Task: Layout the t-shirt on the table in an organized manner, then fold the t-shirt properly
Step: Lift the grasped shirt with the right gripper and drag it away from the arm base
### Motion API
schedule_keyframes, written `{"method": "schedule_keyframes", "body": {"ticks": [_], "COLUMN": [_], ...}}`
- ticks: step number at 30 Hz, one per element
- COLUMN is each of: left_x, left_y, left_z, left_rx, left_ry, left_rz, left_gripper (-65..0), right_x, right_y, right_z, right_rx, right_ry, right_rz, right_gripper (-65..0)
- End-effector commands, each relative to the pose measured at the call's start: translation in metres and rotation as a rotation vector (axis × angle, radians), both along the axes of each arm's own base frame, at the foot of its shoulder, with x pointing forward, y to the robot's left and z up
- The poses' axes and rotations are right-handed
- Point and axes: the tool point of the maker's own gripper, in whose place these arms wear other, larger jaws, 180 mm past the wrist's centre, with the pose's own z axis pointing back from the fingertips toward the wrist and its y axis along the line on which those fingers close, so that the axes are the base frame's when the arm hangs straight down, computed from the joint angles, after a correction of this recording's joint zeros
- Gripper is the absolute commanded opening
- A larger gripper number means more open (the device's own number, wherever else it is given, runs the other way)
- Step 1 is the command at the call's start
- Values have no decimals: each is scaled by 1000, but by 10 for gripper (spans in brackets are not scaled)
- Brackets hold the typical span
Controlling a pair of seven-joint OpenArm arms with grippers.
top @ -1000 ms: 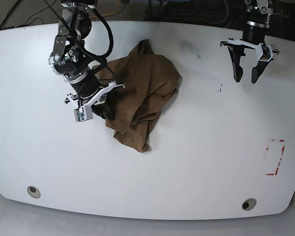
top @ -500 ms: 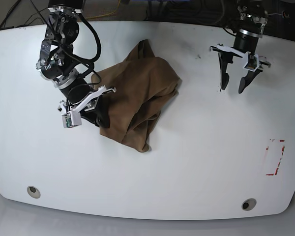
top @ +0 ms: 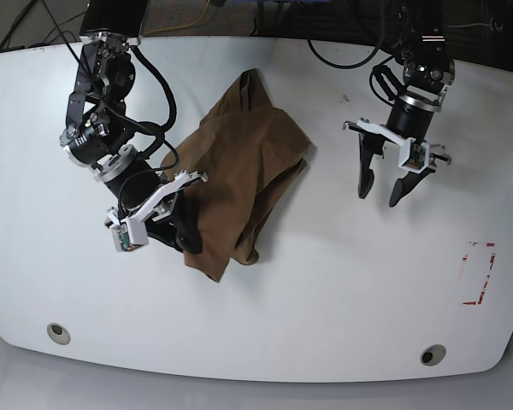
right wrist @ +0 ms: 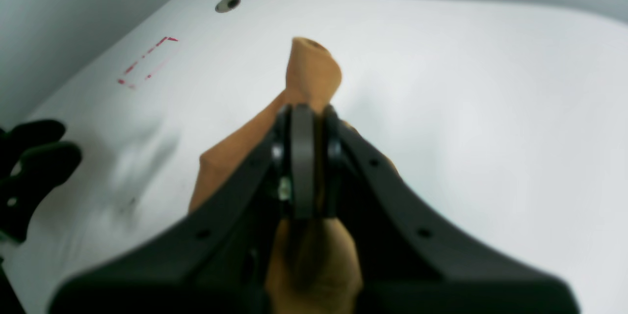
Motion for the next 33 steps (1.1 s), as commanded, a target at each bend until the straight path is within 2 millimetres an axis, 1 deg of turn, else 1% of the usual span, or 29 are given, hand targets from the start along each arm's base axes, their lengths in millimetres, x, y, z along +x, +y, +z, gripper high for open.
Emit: {"method": "schedule_keyframes", "body": {"ticks": [1,4,10,15,21,28,32,33], "left_x": [6,11,19,22,21,21,21,20], "left_y": [-10,-21,-27,-27,-26,-25,-25,-25], "left_z": [16,20,25,27,26,19,18,18], "left_rx": [-17,-21,-21,-20,-18,71,88,88], "left_ry": [-51,-58,-66,-72,-69,-58,-58,-56], "left_rz": [-30,-58,-72,-72,-69,-70,-71,-71], "left_gripper": [-355,-355,-355,-355,-355,-355,-355,-355], "right_x": [5,9,23,40,62,83,93,97], "right_y": [12,17,34,43,46,70,81,87], "right_z": [21,27,39,58,82,110,122,126], "right_rx": [5,-17,-74,-88,-90,-113,-120,-114], "right_ry": [-73,-96,-148,-211,-264,-323,-341,-345], "right_rz": [47,58,95,119,125,187,212,222], "right_gripper": [-650,-650,-650,-650,-650,-650,-650,-650]}}
